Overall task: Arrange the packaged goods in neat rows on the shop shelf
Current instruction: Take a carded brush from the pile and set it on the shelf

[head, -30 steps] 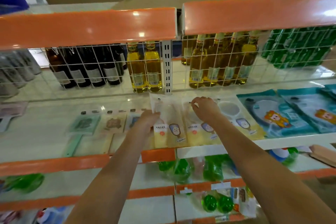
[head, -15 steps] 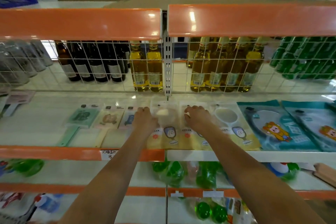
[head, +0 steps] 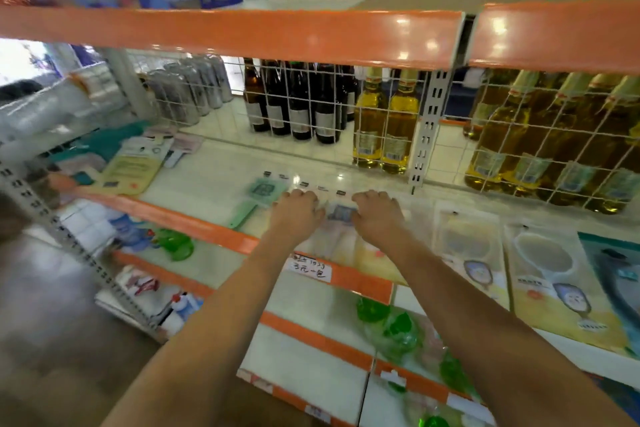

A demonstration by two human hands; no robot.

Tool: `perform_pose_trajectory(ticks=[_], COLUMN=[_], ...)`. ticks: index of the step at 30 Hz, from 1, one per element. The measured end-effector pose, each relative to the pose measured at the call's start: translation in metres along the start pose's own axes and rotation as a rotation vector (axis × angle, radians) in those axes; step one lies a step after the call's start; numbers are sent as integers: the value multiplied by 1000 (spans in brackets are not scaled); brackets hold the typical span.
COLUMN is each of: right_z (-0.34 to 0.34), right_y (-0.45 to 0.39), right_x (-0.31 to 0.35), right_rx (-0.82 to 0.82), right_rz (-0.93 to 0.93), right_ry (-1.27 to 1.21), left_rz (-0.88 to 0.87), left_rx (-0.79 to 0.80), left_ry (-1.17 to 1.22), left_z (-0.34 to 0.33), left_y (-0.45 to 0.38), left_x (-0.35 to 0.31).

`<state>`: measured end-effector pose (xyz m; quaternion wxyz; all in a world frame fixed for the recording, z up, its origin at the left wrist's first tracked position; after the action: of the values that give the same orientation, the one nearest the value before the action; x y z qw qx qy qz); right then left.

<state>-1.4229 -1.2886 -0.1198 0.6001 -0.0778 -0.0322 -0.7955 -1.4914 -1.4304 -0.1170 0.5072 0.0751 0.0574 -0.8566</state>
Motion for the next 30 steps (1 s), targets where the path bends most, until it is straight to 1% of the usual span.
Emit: perform_pose_trajectory(ticks=[2, 5, 9, 15, 20, 24, 27, 30], right_z=[0, -4, -11, -22, -51, -63, -63, -64], right_y=[-10, -23, -38, -53, -57, -67, -83, -106], right_x=[32, 82, 146, 223, 270, 300, 321, 342], right_rx=[3, 2, -8, -3, 28, 69, 47, 37], right_rz=[49, 119, 190, 261, 276, 307, 328, 348], right_ry=[-7, 9, -17, -45, -33, -6, -17, -32], left_rz=[48, 113, 199, 230, 264, 311, 321, 353], left_rx=[-5, -53, -30, -44, -57, -54, -51, -80], left_ry=[2, -16, -17, -12, -9, 54, 61, 66], left_z=[11, 26, 46, 65, 56, 52, 57, 66], left_y=[6, 18, 28, 39, 55, 59, 54, 43], left_x=[27, 70, 130, 203, 254, 290, 312, 334])
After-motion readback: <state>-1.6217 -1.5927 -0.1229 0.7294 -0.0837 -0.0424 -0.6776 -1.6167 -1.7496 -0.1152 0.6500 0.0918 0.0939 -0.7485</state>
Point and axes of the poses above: each hand's wrist, its own y-axis away from the middle knuckle, its own z-axis out of the back of the hand, x = y × z, the point moved 3 cm from there along -y, towards the middle knuckle
